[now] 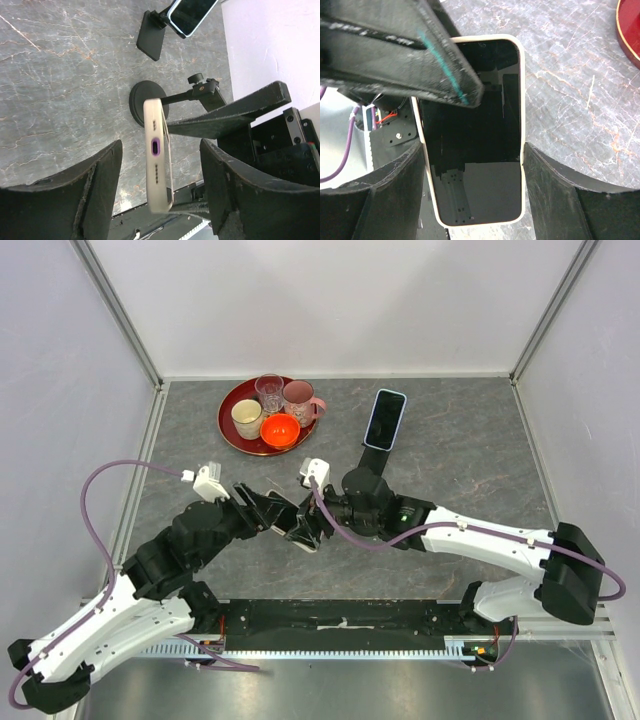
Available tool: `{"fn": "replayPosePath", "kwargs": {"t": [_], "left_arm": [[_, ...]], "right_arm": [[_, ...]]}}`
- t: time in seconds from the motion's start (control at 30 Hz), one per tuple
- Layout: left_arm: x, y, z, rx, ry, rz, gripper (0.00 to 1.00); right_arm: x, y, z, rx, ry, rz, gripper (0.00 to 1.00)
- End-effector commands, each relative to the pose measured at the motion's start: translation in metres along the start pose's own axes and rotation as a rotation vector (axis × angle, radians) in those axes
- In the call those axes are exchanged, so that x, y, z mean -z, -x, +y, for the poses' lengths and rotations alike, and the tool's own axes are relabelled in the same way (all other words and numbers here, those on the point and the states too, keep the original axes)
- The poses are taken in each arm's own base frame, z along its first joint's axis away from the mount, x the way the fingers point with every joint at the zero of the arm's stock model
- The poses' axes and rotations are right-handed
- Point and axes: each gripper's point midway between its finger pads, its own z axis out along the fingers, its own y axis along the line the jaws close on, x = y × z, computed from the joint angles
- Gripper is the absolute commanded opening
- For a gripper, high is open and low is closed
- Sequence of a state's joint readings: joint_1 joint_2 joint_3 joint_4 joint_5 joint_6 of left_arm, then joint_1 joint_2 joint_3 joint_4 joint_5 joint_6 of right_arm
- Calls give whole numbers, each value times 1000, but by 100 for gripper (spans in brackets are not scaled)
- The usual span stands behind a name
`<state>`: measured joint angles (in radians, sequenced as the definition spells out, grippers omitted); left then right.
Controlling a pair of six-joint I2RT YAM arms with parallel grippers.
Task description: Place the phone on the phone stand
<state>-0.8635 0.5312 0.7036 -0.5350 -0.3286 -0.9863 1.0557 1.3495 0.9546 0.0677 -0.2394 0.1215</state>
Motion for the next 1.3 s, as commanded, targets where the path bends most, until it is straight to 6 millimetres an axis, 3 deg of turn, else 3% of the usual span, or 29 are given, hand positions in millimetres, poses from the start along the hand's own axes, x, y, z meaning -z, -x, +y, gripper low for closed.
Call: {"fn": "replayPosePath", "kwargs": {"t": [0.0, 0.1, 0.13, 0.2, 0.23, 0.27, 0.33, 0.37, 0.53, 0.9, 1.1, 1.27], "left_arm": [[-5, 5, -14, 44, -47, -16, 63], [-4, 6, -18, 27, -64, -19, 49], [-4, 8, -20, 16, -71, -25, 32], [-2, 12, -24, 11, -84, -34, 16], [0, 15, -27, -2, -96, -41, 3], [0, 17, -29, -5, -101, -46, 2], [3, 22, -35, -17, -123, -60, 2], [5, 24, -38, -21, -136, -66, 2], [20, 43, -60, -32, -254, -139, 2], [58, 61, -93, 51, -531, -246, 2], [70, 60, -103, 123, -646, -249, 2], [78, 58, -108, 178, -710, -232, 2]], "right_arm": [[16, 37, 22, 63, 72, -102, 0], [21, 40, 22, 62, 60, -108, 0], [22, 40, 22, 63, 56, -105, 0], [24, 38, 23, 56, 48, -88, 1], [25, 35, 23, 34, 43, -78, 8], [27, 36, 22, 21, 29, -81, 32], [29, 36, 19, -20, 1, -79, 60], [32, 32, 11, -76, -57, -65, 78], [42, 24, 11, -284, -114, -51, 98], [79, 46, 33, -586, -42, -201, 98], [87, 63, 56, -691, 137, -314, 98], [94, 66, 61, -776, 208, -389, 86]]}}
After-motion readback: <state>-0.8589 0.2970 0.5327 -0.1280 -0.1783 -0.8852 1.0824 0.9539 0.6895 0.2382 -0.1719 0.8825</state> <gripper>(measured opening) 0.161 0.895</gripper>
